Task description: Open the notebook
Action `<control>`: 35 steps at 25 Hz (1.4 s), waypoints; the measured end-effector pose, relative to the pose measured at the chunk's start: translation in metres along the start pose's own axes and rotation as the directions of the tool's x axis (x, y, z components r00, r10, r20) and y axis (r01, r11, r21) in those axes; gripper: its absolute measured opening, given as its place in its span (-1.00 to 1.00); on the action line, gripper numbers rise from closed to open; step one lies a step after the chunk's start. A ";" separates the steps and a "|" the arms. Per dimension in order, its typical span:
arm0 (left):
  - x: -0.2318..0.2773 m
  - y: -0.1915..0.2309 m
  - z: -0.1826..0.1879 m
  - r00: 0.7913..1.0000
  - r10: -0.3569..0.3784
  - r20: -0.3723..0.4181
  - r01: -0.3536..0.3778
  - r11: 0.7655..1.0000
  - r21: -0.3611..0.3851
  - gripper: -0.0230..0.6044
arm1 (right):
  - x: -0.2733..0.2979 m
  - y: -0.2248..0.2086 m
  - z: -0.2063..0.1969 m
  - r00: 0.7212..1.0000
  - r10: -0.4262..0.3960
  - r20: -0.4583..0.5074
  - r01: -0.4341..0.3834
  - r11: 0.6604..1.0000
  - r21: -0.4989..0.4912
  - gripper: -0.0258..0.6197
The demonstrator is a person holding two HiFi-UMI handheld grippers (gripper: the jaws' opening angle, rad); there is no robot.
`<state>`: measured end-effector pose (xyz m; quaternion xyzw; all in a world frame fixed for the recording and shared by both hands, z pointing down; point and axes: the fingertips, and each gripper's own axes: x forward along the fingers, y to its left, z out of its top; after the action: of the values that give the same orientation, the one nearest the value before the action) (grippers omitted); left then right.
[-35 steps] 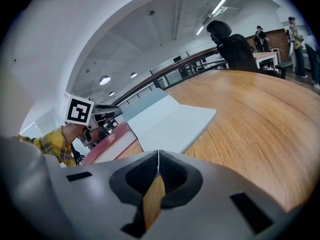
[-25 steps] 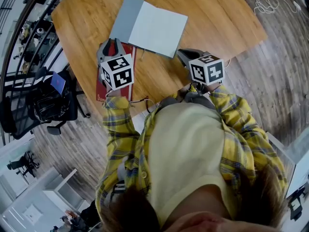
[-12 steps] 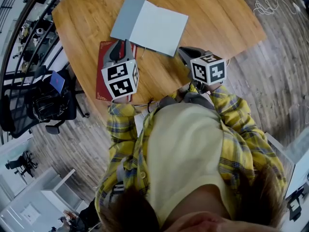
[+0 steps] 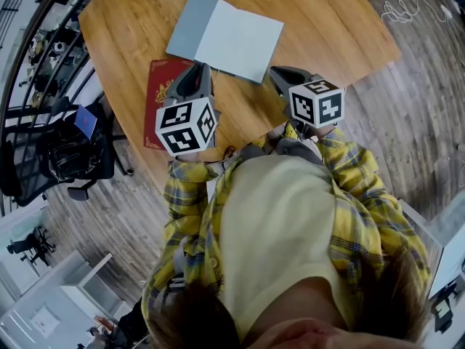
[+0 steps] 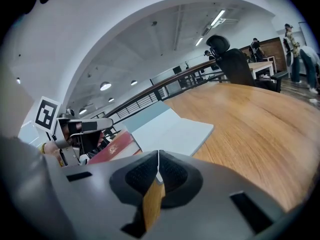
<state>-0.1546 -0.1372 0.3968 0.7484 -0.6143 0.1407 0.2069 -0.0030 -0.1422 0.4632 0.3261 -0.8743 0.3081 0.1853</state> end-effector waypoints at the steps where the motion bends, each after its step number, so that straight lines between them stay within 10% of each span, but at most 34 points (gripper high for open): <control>1: 0.000 -0.002 -0.002 1.000 -0.007 -0.003 0.007 1.000 -0.004 -0.77 | 0.000 0.000 0.001 1.000 -0.001 0.002 0.001 1.000 -0.001 -0.72; 35: 0.013 -0.041 -0.060 0.985 -0.101 -0.138 0.084 0.989 -0.124 -0.88 | -0.016 -0.013 0.015 0.995 -0.090 0.049 0.091 0.996 -0.013 -0.72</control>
<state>-0.1097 -0.1129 0.4496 0.7506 -0.5693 0.1483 0.3007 0.0150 -0.1528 0.4490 0.3716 -0.8651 0.2849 0.1801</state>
